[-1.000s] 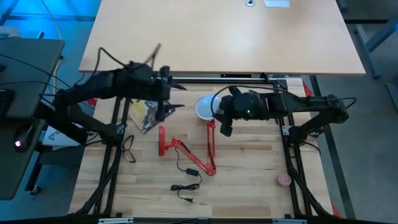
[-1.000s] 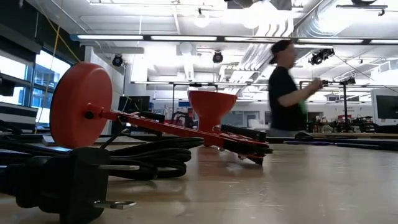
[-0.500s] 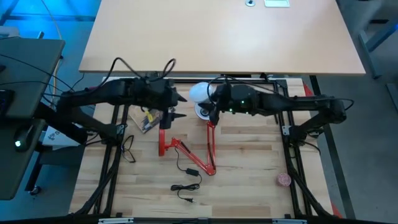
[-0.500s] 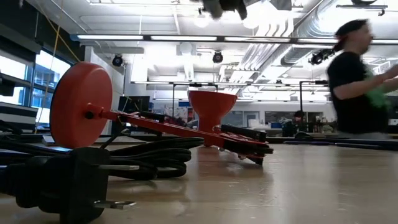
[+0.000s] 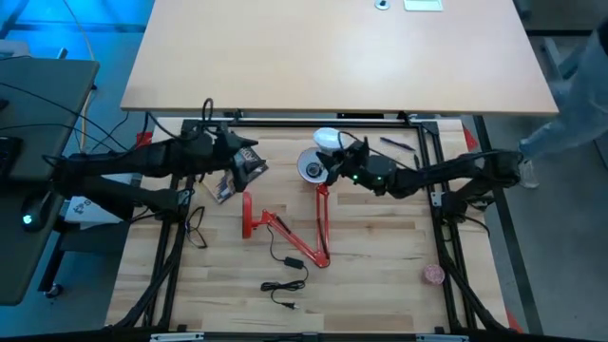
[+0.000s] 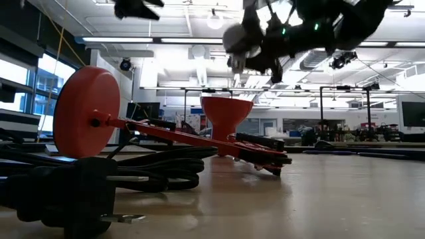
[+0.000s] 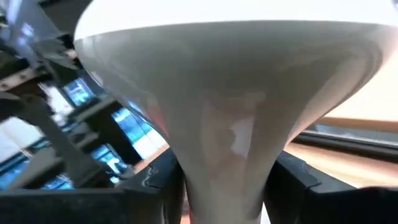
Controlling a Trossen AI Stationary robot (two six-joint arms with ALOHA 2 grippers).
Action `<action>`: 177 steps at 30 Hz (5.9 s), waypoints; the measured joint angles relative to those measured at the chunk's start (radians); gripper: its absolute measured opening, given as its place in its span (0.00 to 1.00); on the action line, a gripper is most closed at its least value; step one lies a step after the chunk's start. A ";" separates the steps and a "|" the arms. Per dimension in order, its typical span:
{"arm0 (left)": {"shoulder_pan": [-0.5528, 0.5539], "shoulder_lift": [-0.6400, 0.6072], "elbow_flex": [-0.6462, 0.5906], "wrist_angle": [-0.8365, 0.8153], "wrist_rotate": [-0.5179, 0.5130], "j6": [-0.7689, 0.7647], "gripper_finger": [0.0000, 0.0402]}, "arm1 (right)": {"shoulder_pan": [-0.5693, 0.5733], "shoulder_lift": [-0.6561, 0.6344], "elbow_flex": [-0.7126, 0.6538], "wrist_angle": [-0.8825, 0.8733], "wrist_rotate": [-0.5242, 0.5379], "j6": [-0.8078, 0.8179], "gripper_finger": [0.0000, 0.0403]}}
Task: Screw lightbulb
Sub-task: Insert the lightbulb into the red lamp
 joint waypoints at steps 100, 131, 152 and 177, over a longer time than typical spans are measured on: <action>0.037 -0.102 -0.020 -0.328 -0.063 0.122 0.67 | 0.005 0.184 0.269 -0.589 0.051 -0.362 0.98; 0.037 -0.103 -0.020 -0.326 -0.103 0.140 0.67 | 0.001 0.029 0.266 -0.886 -0.102 -0.434 0.98; 0.037 -0.103 -0.020 -0.275 -0.120 -0.071 0.67 | -0.008 -0.151 0.267 -1.017 -0.135 -0.140 0.98; 0.245 0.228 -0.019 0.029 0.238 -0.387 0.08 | 0.076 -0.180 0.267 -0.999 -0.371 0.421 0.09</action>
